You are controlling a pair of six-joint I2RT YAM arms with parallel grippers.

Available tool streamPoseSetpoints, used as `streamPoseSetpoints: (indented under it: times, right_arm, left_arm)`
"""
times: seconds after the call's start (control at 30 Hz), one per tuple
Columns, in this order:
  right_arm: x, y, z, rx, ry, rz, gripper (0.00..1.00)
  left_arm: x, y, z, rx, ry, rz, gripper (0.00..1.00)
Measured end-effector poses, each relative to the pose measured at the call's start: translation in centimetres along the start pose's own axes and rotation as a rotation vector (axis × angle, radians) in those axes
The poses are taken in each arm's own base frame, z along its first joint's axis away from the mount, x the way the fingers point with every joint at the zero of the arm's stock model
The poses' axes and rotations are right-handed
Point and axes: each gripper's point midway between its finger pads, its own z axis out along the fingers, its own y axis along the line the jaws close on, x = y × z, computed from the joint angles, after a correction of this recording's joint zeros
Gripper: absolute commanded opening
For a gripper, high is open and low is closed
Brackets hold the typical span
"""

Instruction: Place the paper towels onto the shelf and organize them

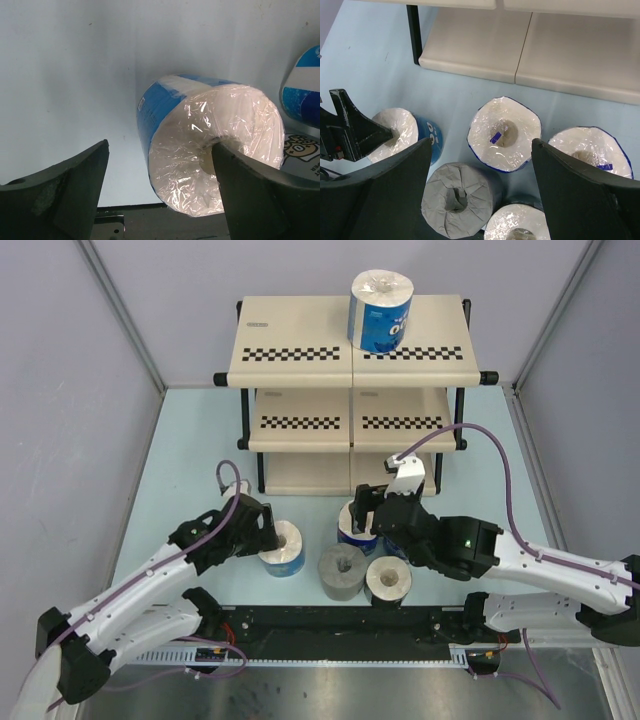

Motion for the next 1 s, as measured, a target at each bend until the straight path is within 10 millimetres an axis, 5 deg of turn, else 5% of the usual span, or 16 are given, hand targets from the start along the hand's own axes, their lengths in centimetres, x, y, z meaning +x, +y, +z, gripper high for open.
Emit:
streamPoseSetpoints:
  times: [0.43,0.83,1.0]
  right_arm:
    - [-0.3,-0.5,-0.4,0.000,-0.005,0.017,0.86]
    - [-0.5,-1.3,-0.9,0.012,-0.007,0.023,0.85]
    - [-0.7,-1.7,-1.3,0.018,-0.012,0.027,0.85]
  left_arm:
    - [0.2,-0.7,1.2,-0.013,0.012,0.030,0.72]
    - [0.6,-1.5,1.1,0.011,0.016,0.066,0.32]
    - [0.2,-1.6,-0.4,0.031,0.008,0.069,0.31]
